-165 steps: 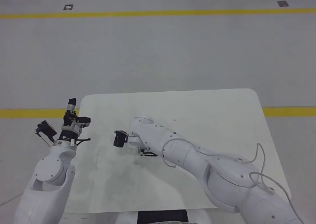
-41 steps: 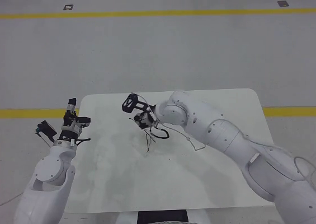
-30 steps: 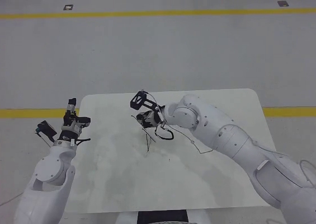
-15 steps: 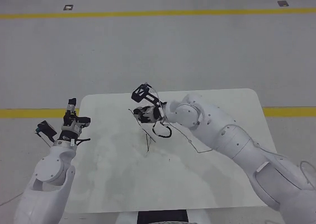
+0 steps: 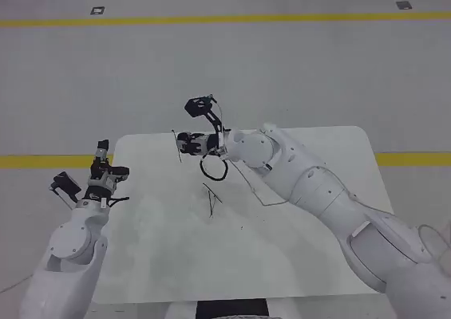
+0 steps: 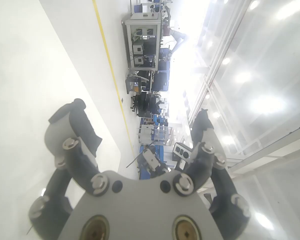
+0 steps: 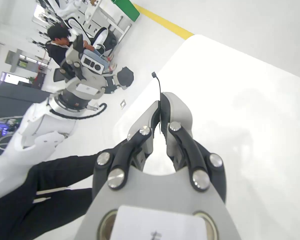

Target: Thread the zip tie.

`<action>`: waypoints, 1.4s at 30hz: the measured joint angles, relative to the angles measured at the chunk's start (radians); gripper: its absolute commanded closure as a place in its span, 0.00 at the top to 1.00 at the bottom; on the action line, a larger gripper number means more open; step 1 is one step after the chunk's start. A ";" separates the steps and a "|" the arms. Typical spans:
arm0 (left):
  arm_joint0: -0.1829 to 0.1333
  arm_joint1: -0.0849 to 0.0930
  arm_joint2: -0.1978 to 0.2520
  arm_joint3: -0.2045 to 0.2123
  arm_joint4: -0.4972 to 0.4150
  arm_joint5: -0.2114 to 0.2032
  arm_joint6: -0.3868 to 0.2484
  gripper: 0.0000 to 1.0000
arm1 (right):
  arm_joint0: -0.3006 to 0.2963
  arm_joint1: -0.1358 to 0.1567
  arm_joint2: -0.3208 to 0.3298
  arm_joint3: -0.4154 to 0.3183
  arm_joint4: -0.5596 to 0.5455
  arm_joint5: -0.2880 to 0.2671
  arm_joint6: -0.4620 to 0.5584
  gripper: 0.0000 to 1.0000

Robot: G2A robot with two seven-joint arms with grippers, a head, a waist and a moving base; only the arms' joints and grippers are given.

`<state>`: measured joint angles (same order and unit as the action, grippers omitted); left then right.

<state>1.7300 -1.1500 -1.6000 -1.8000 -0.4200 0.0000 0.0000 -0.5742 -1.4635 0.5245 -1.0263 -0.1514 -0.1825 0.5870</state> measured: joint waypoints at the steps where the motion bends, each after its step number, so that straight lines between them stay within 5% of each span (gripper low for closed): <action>1: 0.000 0.000 0.000 0.000 0.000 0.000 0.000 1.00 | 0.009 -0.013 -0.001 0.015 0.022 0.012 -0.010 0.00; 18: 0.000 0.000 0.000 0.000 0.000 0.000 0.000 1.00 | 0.007 -0.019 0.003 0.023 0.039 0.023 -0.024 0.00; 25: 0.000 0.000 0.000 0.000 0.000 0.000 0.000 1.00 | -0.048 -0.028 0.097 0.042 0.241 0.140 -0.034 0.00; 34: 0.000 0.000 0.000 0.000 0.000 0.000 0.000 1.00 | -0.050 -0.058 0.145 0.100 0.379 0.215 -0.030 0.00; 42: 0.000 0.000 0.000 0.000 0.000 0.000 0.000 1.00 | -0.060 -0.068 0.175 0.124 0.453 0.188 -0.019 0.00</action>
<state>1.7300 -1.1500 -1.6000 -1.8000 -0.4200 0.0000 0.0000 -0.6338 -1.5319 0.6997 -0.9024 0.3018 0.0052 0.5676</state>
